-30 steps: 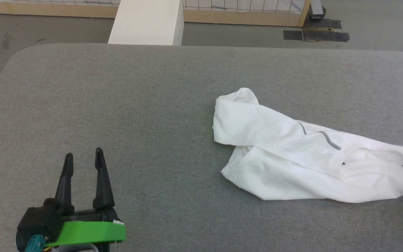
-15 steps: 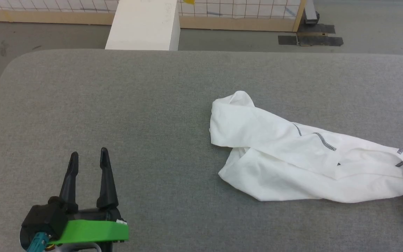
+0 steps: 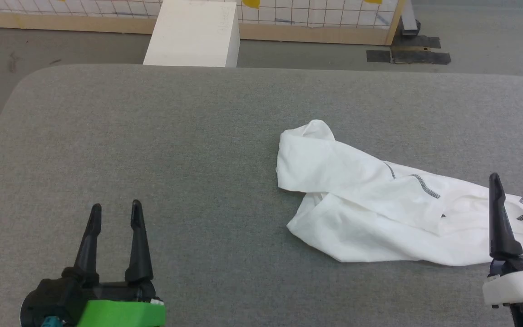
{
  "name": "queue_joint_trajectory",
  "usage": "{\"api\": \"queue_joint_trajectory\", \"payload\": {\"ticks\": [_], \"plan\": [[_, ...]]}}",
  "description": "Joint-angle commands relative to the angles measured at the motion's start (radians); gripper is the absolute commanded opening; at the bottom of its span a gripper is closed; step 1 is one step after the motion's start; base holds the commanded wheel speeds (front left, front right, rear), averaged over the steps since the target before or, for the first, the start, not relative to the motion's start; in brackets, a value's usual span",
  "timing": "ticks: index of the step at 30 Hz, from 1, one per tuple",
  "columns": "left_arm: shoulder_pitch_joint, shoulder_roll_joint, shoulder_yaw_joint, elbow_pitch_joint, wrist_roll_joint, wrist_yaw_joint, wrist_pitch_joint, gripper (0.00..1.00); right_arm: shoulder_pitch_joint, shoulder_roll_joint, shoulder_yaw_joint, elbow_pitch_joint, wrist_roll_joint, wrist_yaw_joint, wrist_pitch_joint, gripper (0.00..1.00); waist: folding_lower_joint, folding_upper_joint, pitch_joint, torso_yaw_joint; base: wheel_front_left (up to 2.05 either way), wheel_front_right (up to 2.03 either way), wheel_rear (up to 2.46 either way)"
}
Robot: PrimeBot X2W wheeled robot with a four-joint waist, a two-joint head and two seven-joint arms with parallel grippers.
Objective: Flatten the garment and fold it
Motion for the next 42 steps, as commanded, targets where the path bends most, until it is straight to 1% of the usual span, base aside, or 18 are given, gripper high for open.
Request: {"api": "queue_joint_trajectory", "payload": {"ticks": [1, 6, 10, 14, 15, 17, 19, 23, 27, 31, 37, 38, 39, 40, 42], "plan": [[-0.003, 0.002, -0.001, 0.007, 0.015, -0.016, -0.004, 1.0, 0.014, 0.0, 0.002, 0.006, 0.015, -0.002, -0.016, 1.0, 0.0, 0.0, 0.003, -0.011, 0.0, 0.0, 0.0], [-0.099, 0.051, -0.055, 0.04, 0.056, -0.057, 0.005, 1.0, 0.01, 0.0, 0.008, 0.019, 0.027, -0.002, -0.039, 1.0, 0.0, 0.0, 0.025, -0.029, 0.0, 0.0, 0.0], [-0.27, 0.118, -0.126, 0.089, 0.065, -0.086, 0.078, 1.0, -0.022, 0.0, 0.009, 0.012, 0.012, -0.002, -0.039, 1.0, 0.0, 0.0, 0.065, -0.039, 0.0, 0.0, 0.0], [-0.459, 0.177, -0.274, 0.18, 0.053, -0.098, 0.206, 1.0, -0.052, 0.0, 0.003, 0.004, 0.007, -0.002, -0.035, 1.0, 0.0, 0.0, 0.124, -0.042, 0.0, 0.0, 0.0], [-0.514, 0.194, -0.327, 0.205, 0.038, -0.098, 0.233, 1.0, -0.06, 0.0, 0.005, 0.003, 0.007, -0.002, -0.033, 1.0, 0.0, 0.0, 0.142, -0.045, 0.0, 0.0, 0.0], [-0.607, 0.232, -0.428, 0.249, 0.007, -0.099, 0.276, 1.0, -0.076, 0.0, 0.013, 0.002, 0.009, -0.002, -0.032, 1.0, 0.0, 0.0, 0.174, -0.053, 0.0, 0.0, 0.0], [-0.687, 0.254, -0.502, 0.291, -0.037, -0.099, 0.295, 1.0, -0.093, 0.0, 0.018, 0.004, 0.01, -0.002, -0.035, 1.0, 0.0, 0.0, 0.203, -0.061, 0.0, 0.0, 0.0], [-0.804, 0.279, -0.621, 0.39, -0.143, -0.099, 0.364, 1.0, -0.12, 0.0, 0.028, 0.015, 0.011, -0.002, -0.038, 1.0, 0.0, 0.0, 0.256, -0.082, 0.0, 0.0, 0.0], [-0.888, 0.304, -0.703, 0.478, -0.216, -0.099, 0.426, 1.0, -0.139, 0.0, 0.032, 0.028, 0.014, -0.002, -0.047, 1.0, 0.0, 0.0, 0.294, -0.102, 0.0, 0.0, 0.0], [-0.941, 0.313, -0.756, 0.549, -0.267, -0.099, 0.454, 1.0, -0.151, 0.0, 0.034, 0.042, 0.02, -0.002, -0.054, 1.0, 0.0, 0.0, 0.316, -0.118, 0.0, 0.0, 0.0], [-0.978, 0.309, -0.83, 0.635, -0.332, -0.099, 0.498, 1.0, -0.161, 0.0, 0.042, 0.063, 0.026, -0.002, -0.064, 1.0, 0.0, 0.0, 0.333, -0.13, 0.0, 0.0, 0.0], [-0.983, 0.309, -0.843, 0.648, -0.338, -0.099, 0.505, 0.93, -0.163, 0.0, 0.043, 0.066, 0.027, -0.002, -0.066, 1.0, 0.0, 0.0, 0.334, -0.131, 0.0, 0.0, 0.0], [-0.988, 0.31, -0.85, 0.655, -0.34, -0.099, 0.501, 0.13, -0.164, 0.0, 0.043, 0.069, 0.027, -0.002, -0.066, 1.0, 0.0, 0.0, 0.334, -0.131, 0.0, 0.0, 0.0], [-0.993, 0.309, -0.848, 0.665, -0.342, -0.099, 0.488, 0.0, -0.166, 0.0, 0.043, 0.073, 0.027, -0.002, -0.067, 1.0, 0.0, 0.0, 0.332, -0.13, 0.0, 0.0, 0.0], [-1.0, 0.306, -0.841, 0.679, -0.347, -0.099, 0.462, 0.0, -0.167, 0.0, 0.036, 0.079, 0.029, -0.002, -0.068, 1.0, 0.0, 0.0, 0.321, -0.123, 0.0, 0.0, 0.0]]}}
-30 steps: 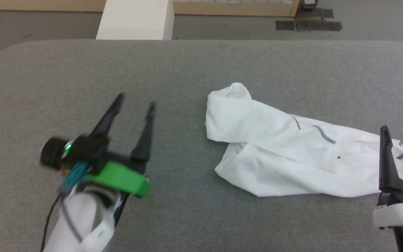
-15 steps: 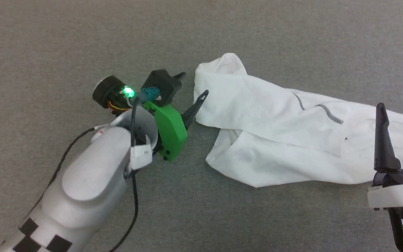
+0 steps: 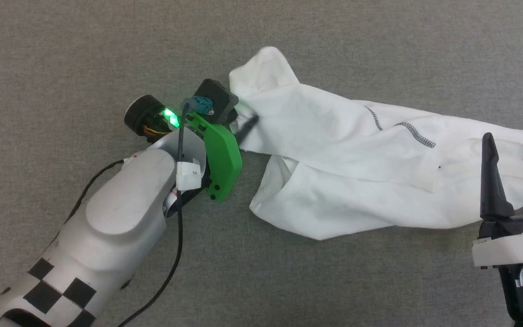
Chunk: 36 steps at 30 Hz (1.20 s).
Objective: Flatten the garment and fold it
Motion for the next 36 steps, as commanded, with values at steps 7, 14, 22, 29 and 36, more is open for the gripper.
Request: {"api": "queue_joint_trajectory", "payload": {"ticks": [7, 14, 22, 29, 36], "plan": [[0.019, 0.008, 0.108, -0.02, -0.063, 0.067, -0.133, 0.0, -0.004, 0.0, -0.021, 0.017, 0.005, -0.002, -0.007, 1.0, -0.0001, 0.0, -0.092, 0.05, 0.0, 0.0, 0.0], [0.2, 0.137, 0.326, -0.219, -0.177, 0.254, -0.224, 0.0, 0.026, 0.0, -0.038, 0.018, 0.007, -0.002, 0.014, 1.0, -0.0001, 0.0, -0.175, 0.091, 0.0, 0.0, 0.0], [0.601, 0.239, 0.508, -0.416, -0.302, 0.46, -0.261, 0.0, 0.066, 0.0, -0.042, 0.027, 0.02, -0.002, 0.025, 1.0, -0.0001, 0.0, -0.203, 0.104, 0.0, 0.0, 0.0], [0.701, 0.152, 0.507, -0.413, -0.343, 0.447, -0.347, 1.0, 0.075, 0.0, -0.034, 0.037, 0.017, -0.002, 0.039, 1.0, -0.0001, 0.0, -0.226, 0.105, 0.0, 0.0, 0.0], [0.689, 0.108, 0.576, -0.503, -0.203, 0.426, -0.467, 1.0, 0.098, 0.0, -0.031, 0.04, 0.013, -0.002, 0.053, 1.0, -0.0001, 0.0, -0.275, 0.103, 0.0, 0.0, 0.0]]}}
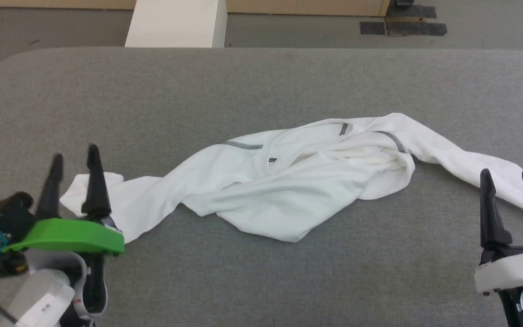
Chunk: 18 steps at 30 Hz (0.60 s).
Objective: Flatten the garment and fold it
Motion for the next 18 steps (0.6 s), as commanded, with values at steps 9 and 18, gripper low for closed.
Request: {"api": "queue_joint_trajectory", "payload": {"ticks": [9, 18], "plan": [[0.223, -0.182, 0.147, -0.227, 0.384, -0.022, -0.009, 1.0, 0.032, 0.0, 0.101, -0.029, -0.049, -0.002, 0.054, 1.0, 0.0, 0.0, -0.053, 0.019, 0.0, 0.0, 0.0], [0.286, -0.278, 0.142, -0.19, 0.48, -0.115, -0.009, 1.0, -0.024, 0.0, 0.237, -0.021, -0.107, -0.002, 0.19, 1.0, 0.0, 0.0, -0.032, 0.08, 0.0, 0.0, 0.0]]}}
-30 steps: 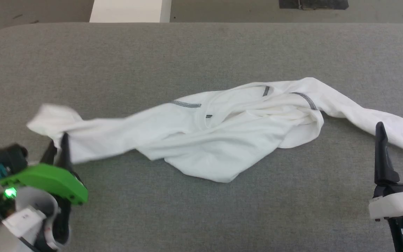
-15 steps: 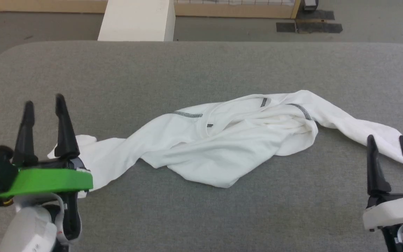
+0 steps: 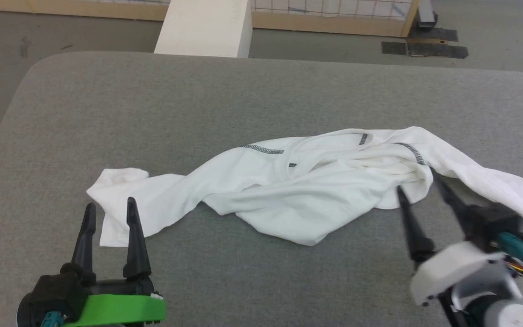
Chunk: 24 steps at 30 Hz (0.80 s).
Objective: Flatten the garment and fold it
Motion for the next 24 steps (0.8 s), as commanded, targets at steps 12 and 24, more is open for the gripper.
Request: {"api": "queue_joint_trajectory", "payload": {"ticks": [12, 24], "plan": [[-0.066, -0.093, 0.056, 0.048, 0.041, -0.112, -0.004, 1.0, -0.204, -0.084, 0.233, 0.177, -0.054, -0.001, 0.333, 1.0, 0.0, 0.0, 0.106, 0.092, 0.0, 0.0, 0.0], [-0.095, -0.134, 0.085, 0.088, 0.054, -0.161, -0.004, 1.0, -0.348, -0.182, 0.399, 0.434, 0.008, -0.001, 0.446, 0.0, 0.0, 0.0, 0.123, 0.135, 0.0, 0.0, 0.0]]}}
